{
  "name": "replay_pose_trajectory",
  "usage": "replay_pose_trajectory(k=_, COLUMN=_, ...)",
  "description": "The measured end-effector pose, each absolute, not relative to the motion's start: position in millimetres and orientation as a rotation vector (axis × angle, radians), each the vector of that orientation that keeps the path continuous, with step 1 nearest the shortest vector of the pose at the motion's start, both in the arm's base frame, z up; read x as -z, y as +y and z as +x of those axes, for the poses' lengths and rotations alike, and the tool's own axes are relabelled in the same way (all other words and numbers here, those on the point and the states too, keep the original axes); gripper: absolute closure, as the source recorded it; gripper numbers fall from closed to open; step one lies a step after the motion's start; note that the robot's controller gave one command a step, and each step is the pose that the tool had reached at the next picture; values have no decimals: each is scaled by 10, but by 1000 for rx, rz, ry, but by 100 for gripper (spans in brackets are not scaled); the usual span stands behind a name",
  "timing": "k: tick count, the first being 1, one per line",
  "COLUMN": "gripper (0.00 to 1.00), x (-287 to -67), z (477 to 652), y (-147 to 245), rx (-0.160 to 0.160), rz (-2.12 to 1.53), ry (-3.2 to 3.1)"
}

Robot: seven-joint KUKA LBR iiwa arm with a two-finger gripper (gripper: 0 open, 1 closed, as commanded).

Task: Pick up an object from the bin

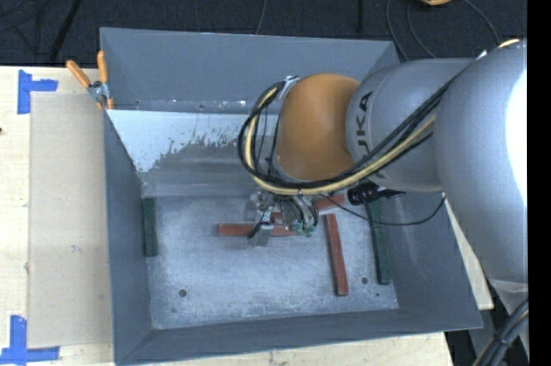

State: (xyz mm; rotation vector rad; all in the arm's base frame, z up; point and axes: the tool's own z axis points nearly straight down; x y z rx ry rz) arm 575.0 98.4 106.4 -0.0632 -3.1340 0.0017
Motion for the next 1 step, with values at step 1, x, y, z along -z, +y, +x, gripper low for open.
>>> replay_pose_trajectory(k=1, gripper=100, x=-1234, z=5770, y=986, rx=0, rz=-63, ry=-3140)
